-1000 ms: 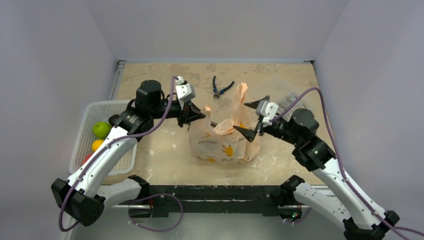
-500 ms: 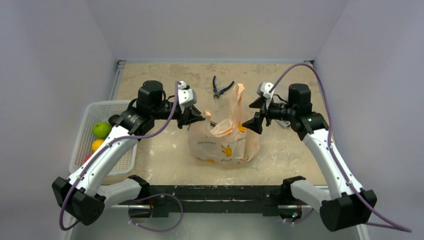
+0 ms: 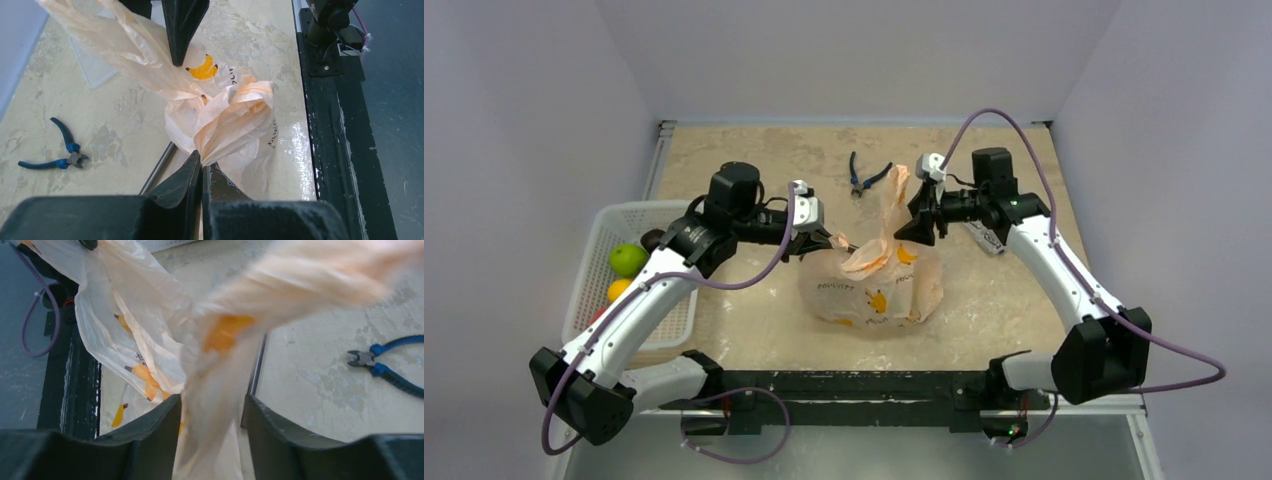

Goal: Place the fake fruits into the plastic bag and tie a complex knot

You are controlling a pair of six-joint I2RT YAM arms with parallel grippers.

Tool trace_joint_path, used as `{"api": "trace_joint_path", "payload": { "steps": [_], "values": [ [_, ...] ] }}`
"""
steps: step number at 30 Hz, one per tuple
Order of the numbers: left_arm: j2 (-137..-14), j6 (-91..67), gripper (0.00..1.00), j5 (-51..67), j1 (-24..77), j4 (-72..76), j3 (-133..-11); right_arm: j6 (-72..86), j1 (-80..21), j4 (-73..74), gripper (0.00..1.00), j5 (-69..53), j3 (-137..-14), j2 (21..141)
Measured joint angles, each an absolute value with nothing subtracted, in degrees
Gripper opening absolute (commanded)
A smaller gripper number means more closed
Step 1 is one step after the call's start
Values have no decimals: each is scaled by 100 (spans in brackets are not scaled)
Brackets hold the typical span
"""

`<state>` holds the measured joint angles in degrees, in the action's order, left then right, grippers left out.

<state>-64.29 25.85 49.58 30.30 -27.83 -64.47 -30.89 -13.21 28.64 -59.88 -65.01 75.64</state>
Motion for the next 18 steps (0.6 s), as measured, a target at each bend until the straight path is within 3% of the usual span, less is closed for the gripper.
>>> {"api": "trace_joint_path", "payload": {
  "steps": [8, 18],
  "values": [
    [-6639, 3107, 0, 4899, 3454, -3028, -6866, -2536, -2106, 2355, 0, -5972, -6300, 7437],
    [-7037, 3129, 0, 4775, 3959, -3057, -7312, -1500, -2840, 1662, 0, -5382, -6136, 7273]
  ]
}}
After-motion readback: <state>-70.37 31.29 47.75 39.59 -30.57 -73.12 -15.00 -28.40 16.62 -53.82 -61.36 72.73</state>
